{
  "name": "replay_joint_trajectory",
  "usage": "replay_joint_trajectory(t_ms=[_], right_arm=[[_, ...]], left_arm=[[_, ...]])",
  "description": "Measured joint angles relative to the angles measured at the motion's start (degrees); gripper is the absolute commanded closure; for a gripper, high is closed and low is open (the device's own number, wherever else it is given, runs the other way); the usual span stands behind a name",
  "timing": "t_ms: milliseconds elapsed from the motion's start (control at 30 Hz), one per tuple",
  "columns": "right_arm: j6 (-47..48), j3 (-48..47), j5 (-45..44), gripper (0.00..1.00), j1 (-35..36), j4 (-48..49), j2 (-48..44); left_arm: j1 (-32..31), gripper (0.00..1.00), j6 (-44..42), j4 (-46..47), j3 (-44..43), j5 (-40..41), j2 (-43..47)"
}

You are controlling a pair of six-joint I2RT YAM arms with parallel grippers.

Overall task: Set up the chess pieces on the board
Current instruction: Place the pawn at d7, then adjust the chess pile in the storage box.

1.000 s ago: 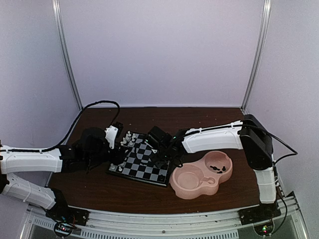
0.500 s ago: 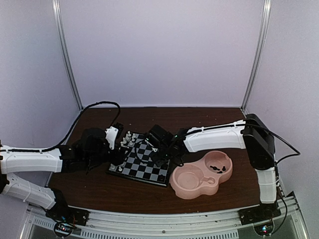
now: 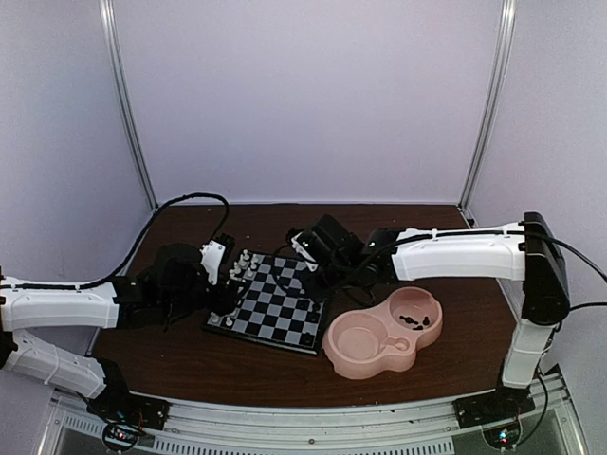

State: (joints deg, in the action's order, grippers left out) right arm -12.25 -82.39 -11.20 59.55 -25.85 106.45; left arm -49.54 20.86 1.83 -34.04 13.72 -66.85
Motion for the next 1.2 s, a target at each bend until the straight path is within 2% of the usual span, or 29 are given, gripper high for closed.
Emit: replay_joint_trajectory(t_ms=[233,533,700,900,1200], right_arm=[[-0.7,9.5,-7.0,0.70,-0.4,-0.3,-13.5],[-5.7,28.2,-6.6,0.67,-6.5,-2.7,-30.3],[-7.2,38.2,-3.5,0.65,-12.3,-3.0,-35.9],[-8.8,43.6,1.0,0.53,-18.1,-1.4,-36.6],[-10.3,42.1,6.8,0.30,-22.7,1.7,-27.7]], left_arm=[[0.0,0.41,-0.4,0.0,0.0,0.5,0.3],[0.0,0.35,-0.5,0.1,0.0,0.7,1.8],[0.0,0.24,-0.8,1.8,1.9,0.8,3.4],[0.0,0.22,-0.8,2.8,3.4,1.3,3.7],[0.0,0.22,-0.7,3.9,4.2,0.9,4.6]])
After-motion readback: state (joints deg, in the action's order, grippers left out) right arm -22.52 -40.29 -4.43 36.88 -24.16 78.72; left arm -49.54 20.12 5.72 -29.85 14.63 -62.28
